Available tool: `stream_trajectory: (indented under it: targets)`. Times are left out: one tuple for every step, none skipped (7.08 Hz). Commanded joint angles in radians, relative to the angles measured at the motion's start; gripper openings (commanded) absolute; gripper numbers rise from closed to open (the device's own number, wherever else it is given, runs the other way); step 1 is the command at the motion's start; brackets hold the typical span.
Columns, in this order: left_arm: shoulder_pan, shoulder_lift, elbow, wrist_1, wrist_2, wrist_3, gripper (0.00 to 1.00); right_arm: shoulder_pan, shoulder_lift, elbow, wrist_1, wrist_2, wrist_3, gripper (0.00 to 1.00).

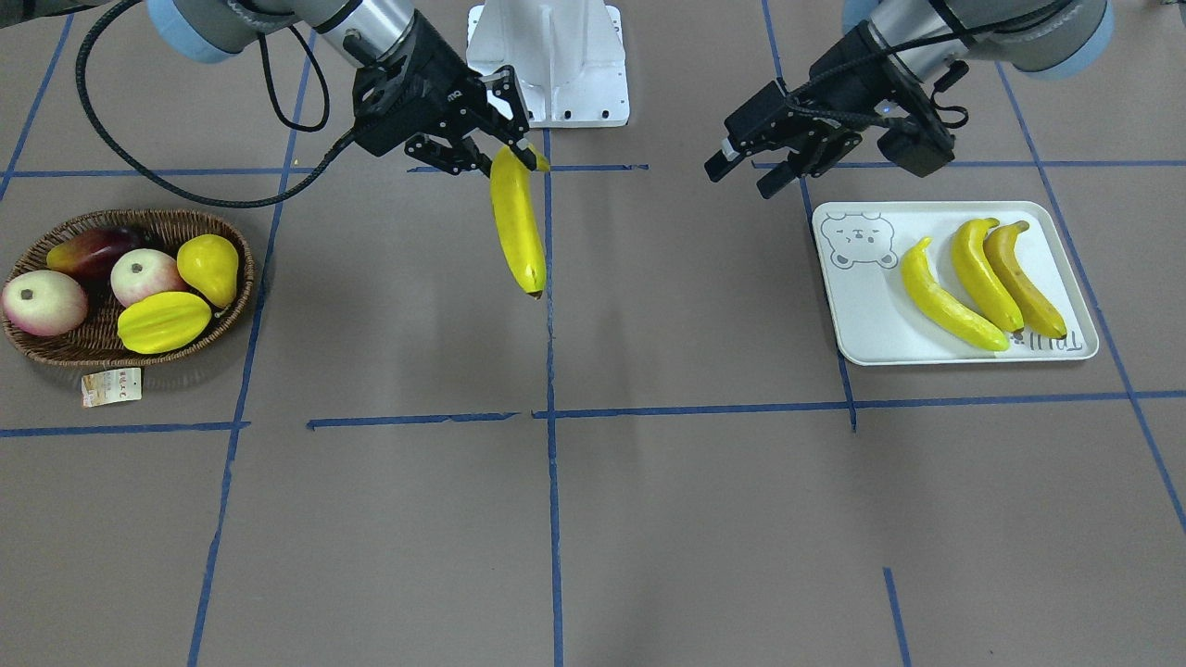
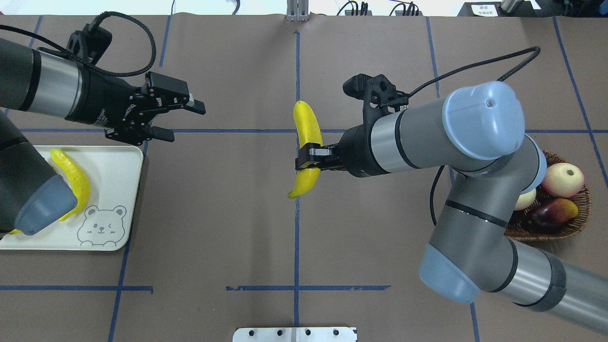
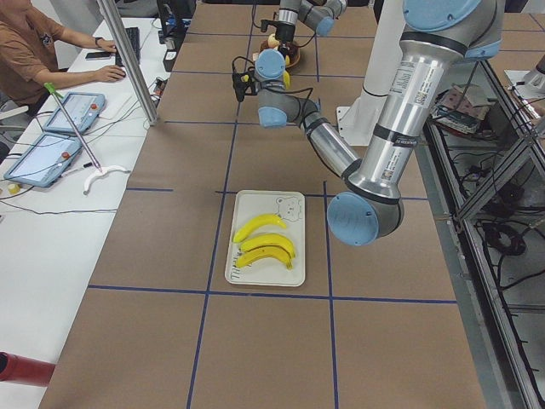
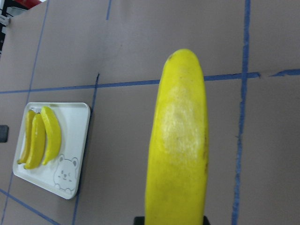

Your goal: Transfer all bananas from basket to plate

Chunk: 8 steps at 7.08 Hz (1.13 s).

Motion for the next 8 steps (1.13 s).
stream_trajectory:
  targets:
    - [0.016,-0.077,0.035,-0.022,0.034,-0.071,0.99,-0.086,0.025,0.003,0.072,-0.106,0.033,0.02]
    - [0.027,-0.092,0.035,-0.022,0.04,-0.088,0.99,-0.124,0.048,0.006,0.072,-0.16,0.033,0.02]
    - [0.035,-0.106,0.038,-0.022,0.04,-0.099,0.99,-0.153,0.055,0.009,0.072,-0.212,0.033,0.02]
    - [0.063,-0.112,0.038,-0.022,0.068,-0.099,0.99,-0.16,0.064,0.01,0.072,-0.221,0.033,0.02]
    - [0.096,-0.112,0.038,-0.022,0.095,-0.101,0.99,-0.16,0.064,0.013,0.074,-0.221,0.033,0.02]
    - [0.119,-0.111,0.038,-0.021,0.098,-0.101,0.99,-0.16,0.064,0.018,0.074,-0.221,0.033,0.02]
    - [0.139,-0.111,0.045,-0.021,0.098,-0.101,0.99,-0.16,0.065,0.021,0.074,-0.221,0.033,0.02]
    - [0.153,-0.112,0.049,-0.021,0.106,-0.101,0.99,-0.164,0.065,0.023,0.072,-0.223,0.033,0.03]
